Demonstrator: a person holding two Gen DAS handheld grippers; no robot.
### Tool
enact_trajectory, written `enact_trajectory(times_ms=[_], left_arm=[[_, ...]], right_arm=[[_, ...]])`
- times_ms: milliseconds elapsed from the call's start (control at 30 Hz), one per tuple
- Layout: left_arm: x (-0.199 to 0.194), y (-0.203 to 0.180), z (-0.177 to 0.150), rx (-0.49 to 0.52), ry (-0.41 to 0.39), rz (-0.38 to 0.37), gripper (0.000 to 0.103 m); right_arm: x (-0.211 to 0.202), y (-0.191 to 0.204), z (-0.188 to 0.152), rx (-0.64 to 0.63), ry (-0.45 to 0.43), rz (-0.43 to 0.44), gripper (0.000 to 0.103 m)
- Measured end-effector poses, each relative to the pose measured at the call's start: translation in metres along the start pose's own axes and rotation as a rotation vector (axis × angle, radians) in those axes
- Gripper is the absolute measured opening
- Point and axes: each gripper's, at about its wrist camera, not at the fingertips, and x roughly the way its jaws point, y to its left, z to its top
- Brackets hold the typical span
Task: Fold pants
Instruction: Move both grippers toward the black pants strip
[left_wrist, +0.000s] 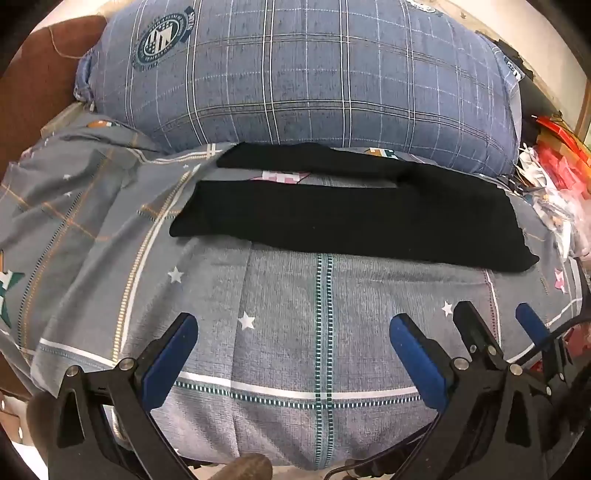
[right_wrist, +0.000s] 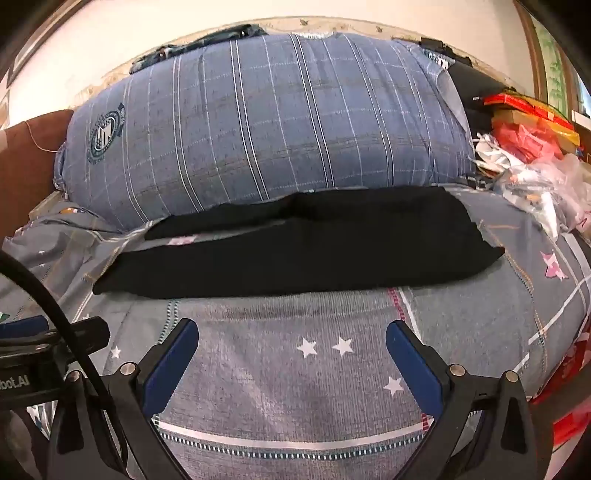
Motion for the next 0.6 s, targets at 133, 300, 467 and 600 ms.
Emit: enact_trajectory(times_ms=[133,300,467,600], left_arm=[[0.011,0.002,-0.002,-0.015,0.038,-0.004,0.103],[0.025,0.006,-0.008,-0.043,0.103,-0.017,0.103],[0.029,0.020,-0.007,-0.100,0.115,-0.015,0.103],[0.036,0.028,-0.010,-0.095,0.116,0.058,0.103]], right_arm=[[0.007,0.001,-0.005,-0.011,0.029,-0.017,0.103],[0.016,0.005,-0.009,-0.033,0.075,-0.025,0.103],[0.024,0.004,-0.014,-0.022,0.105,-0.022,0.103],[0.025,-0.001,-0.015,0.007,0.110,-0.028,0.103]])
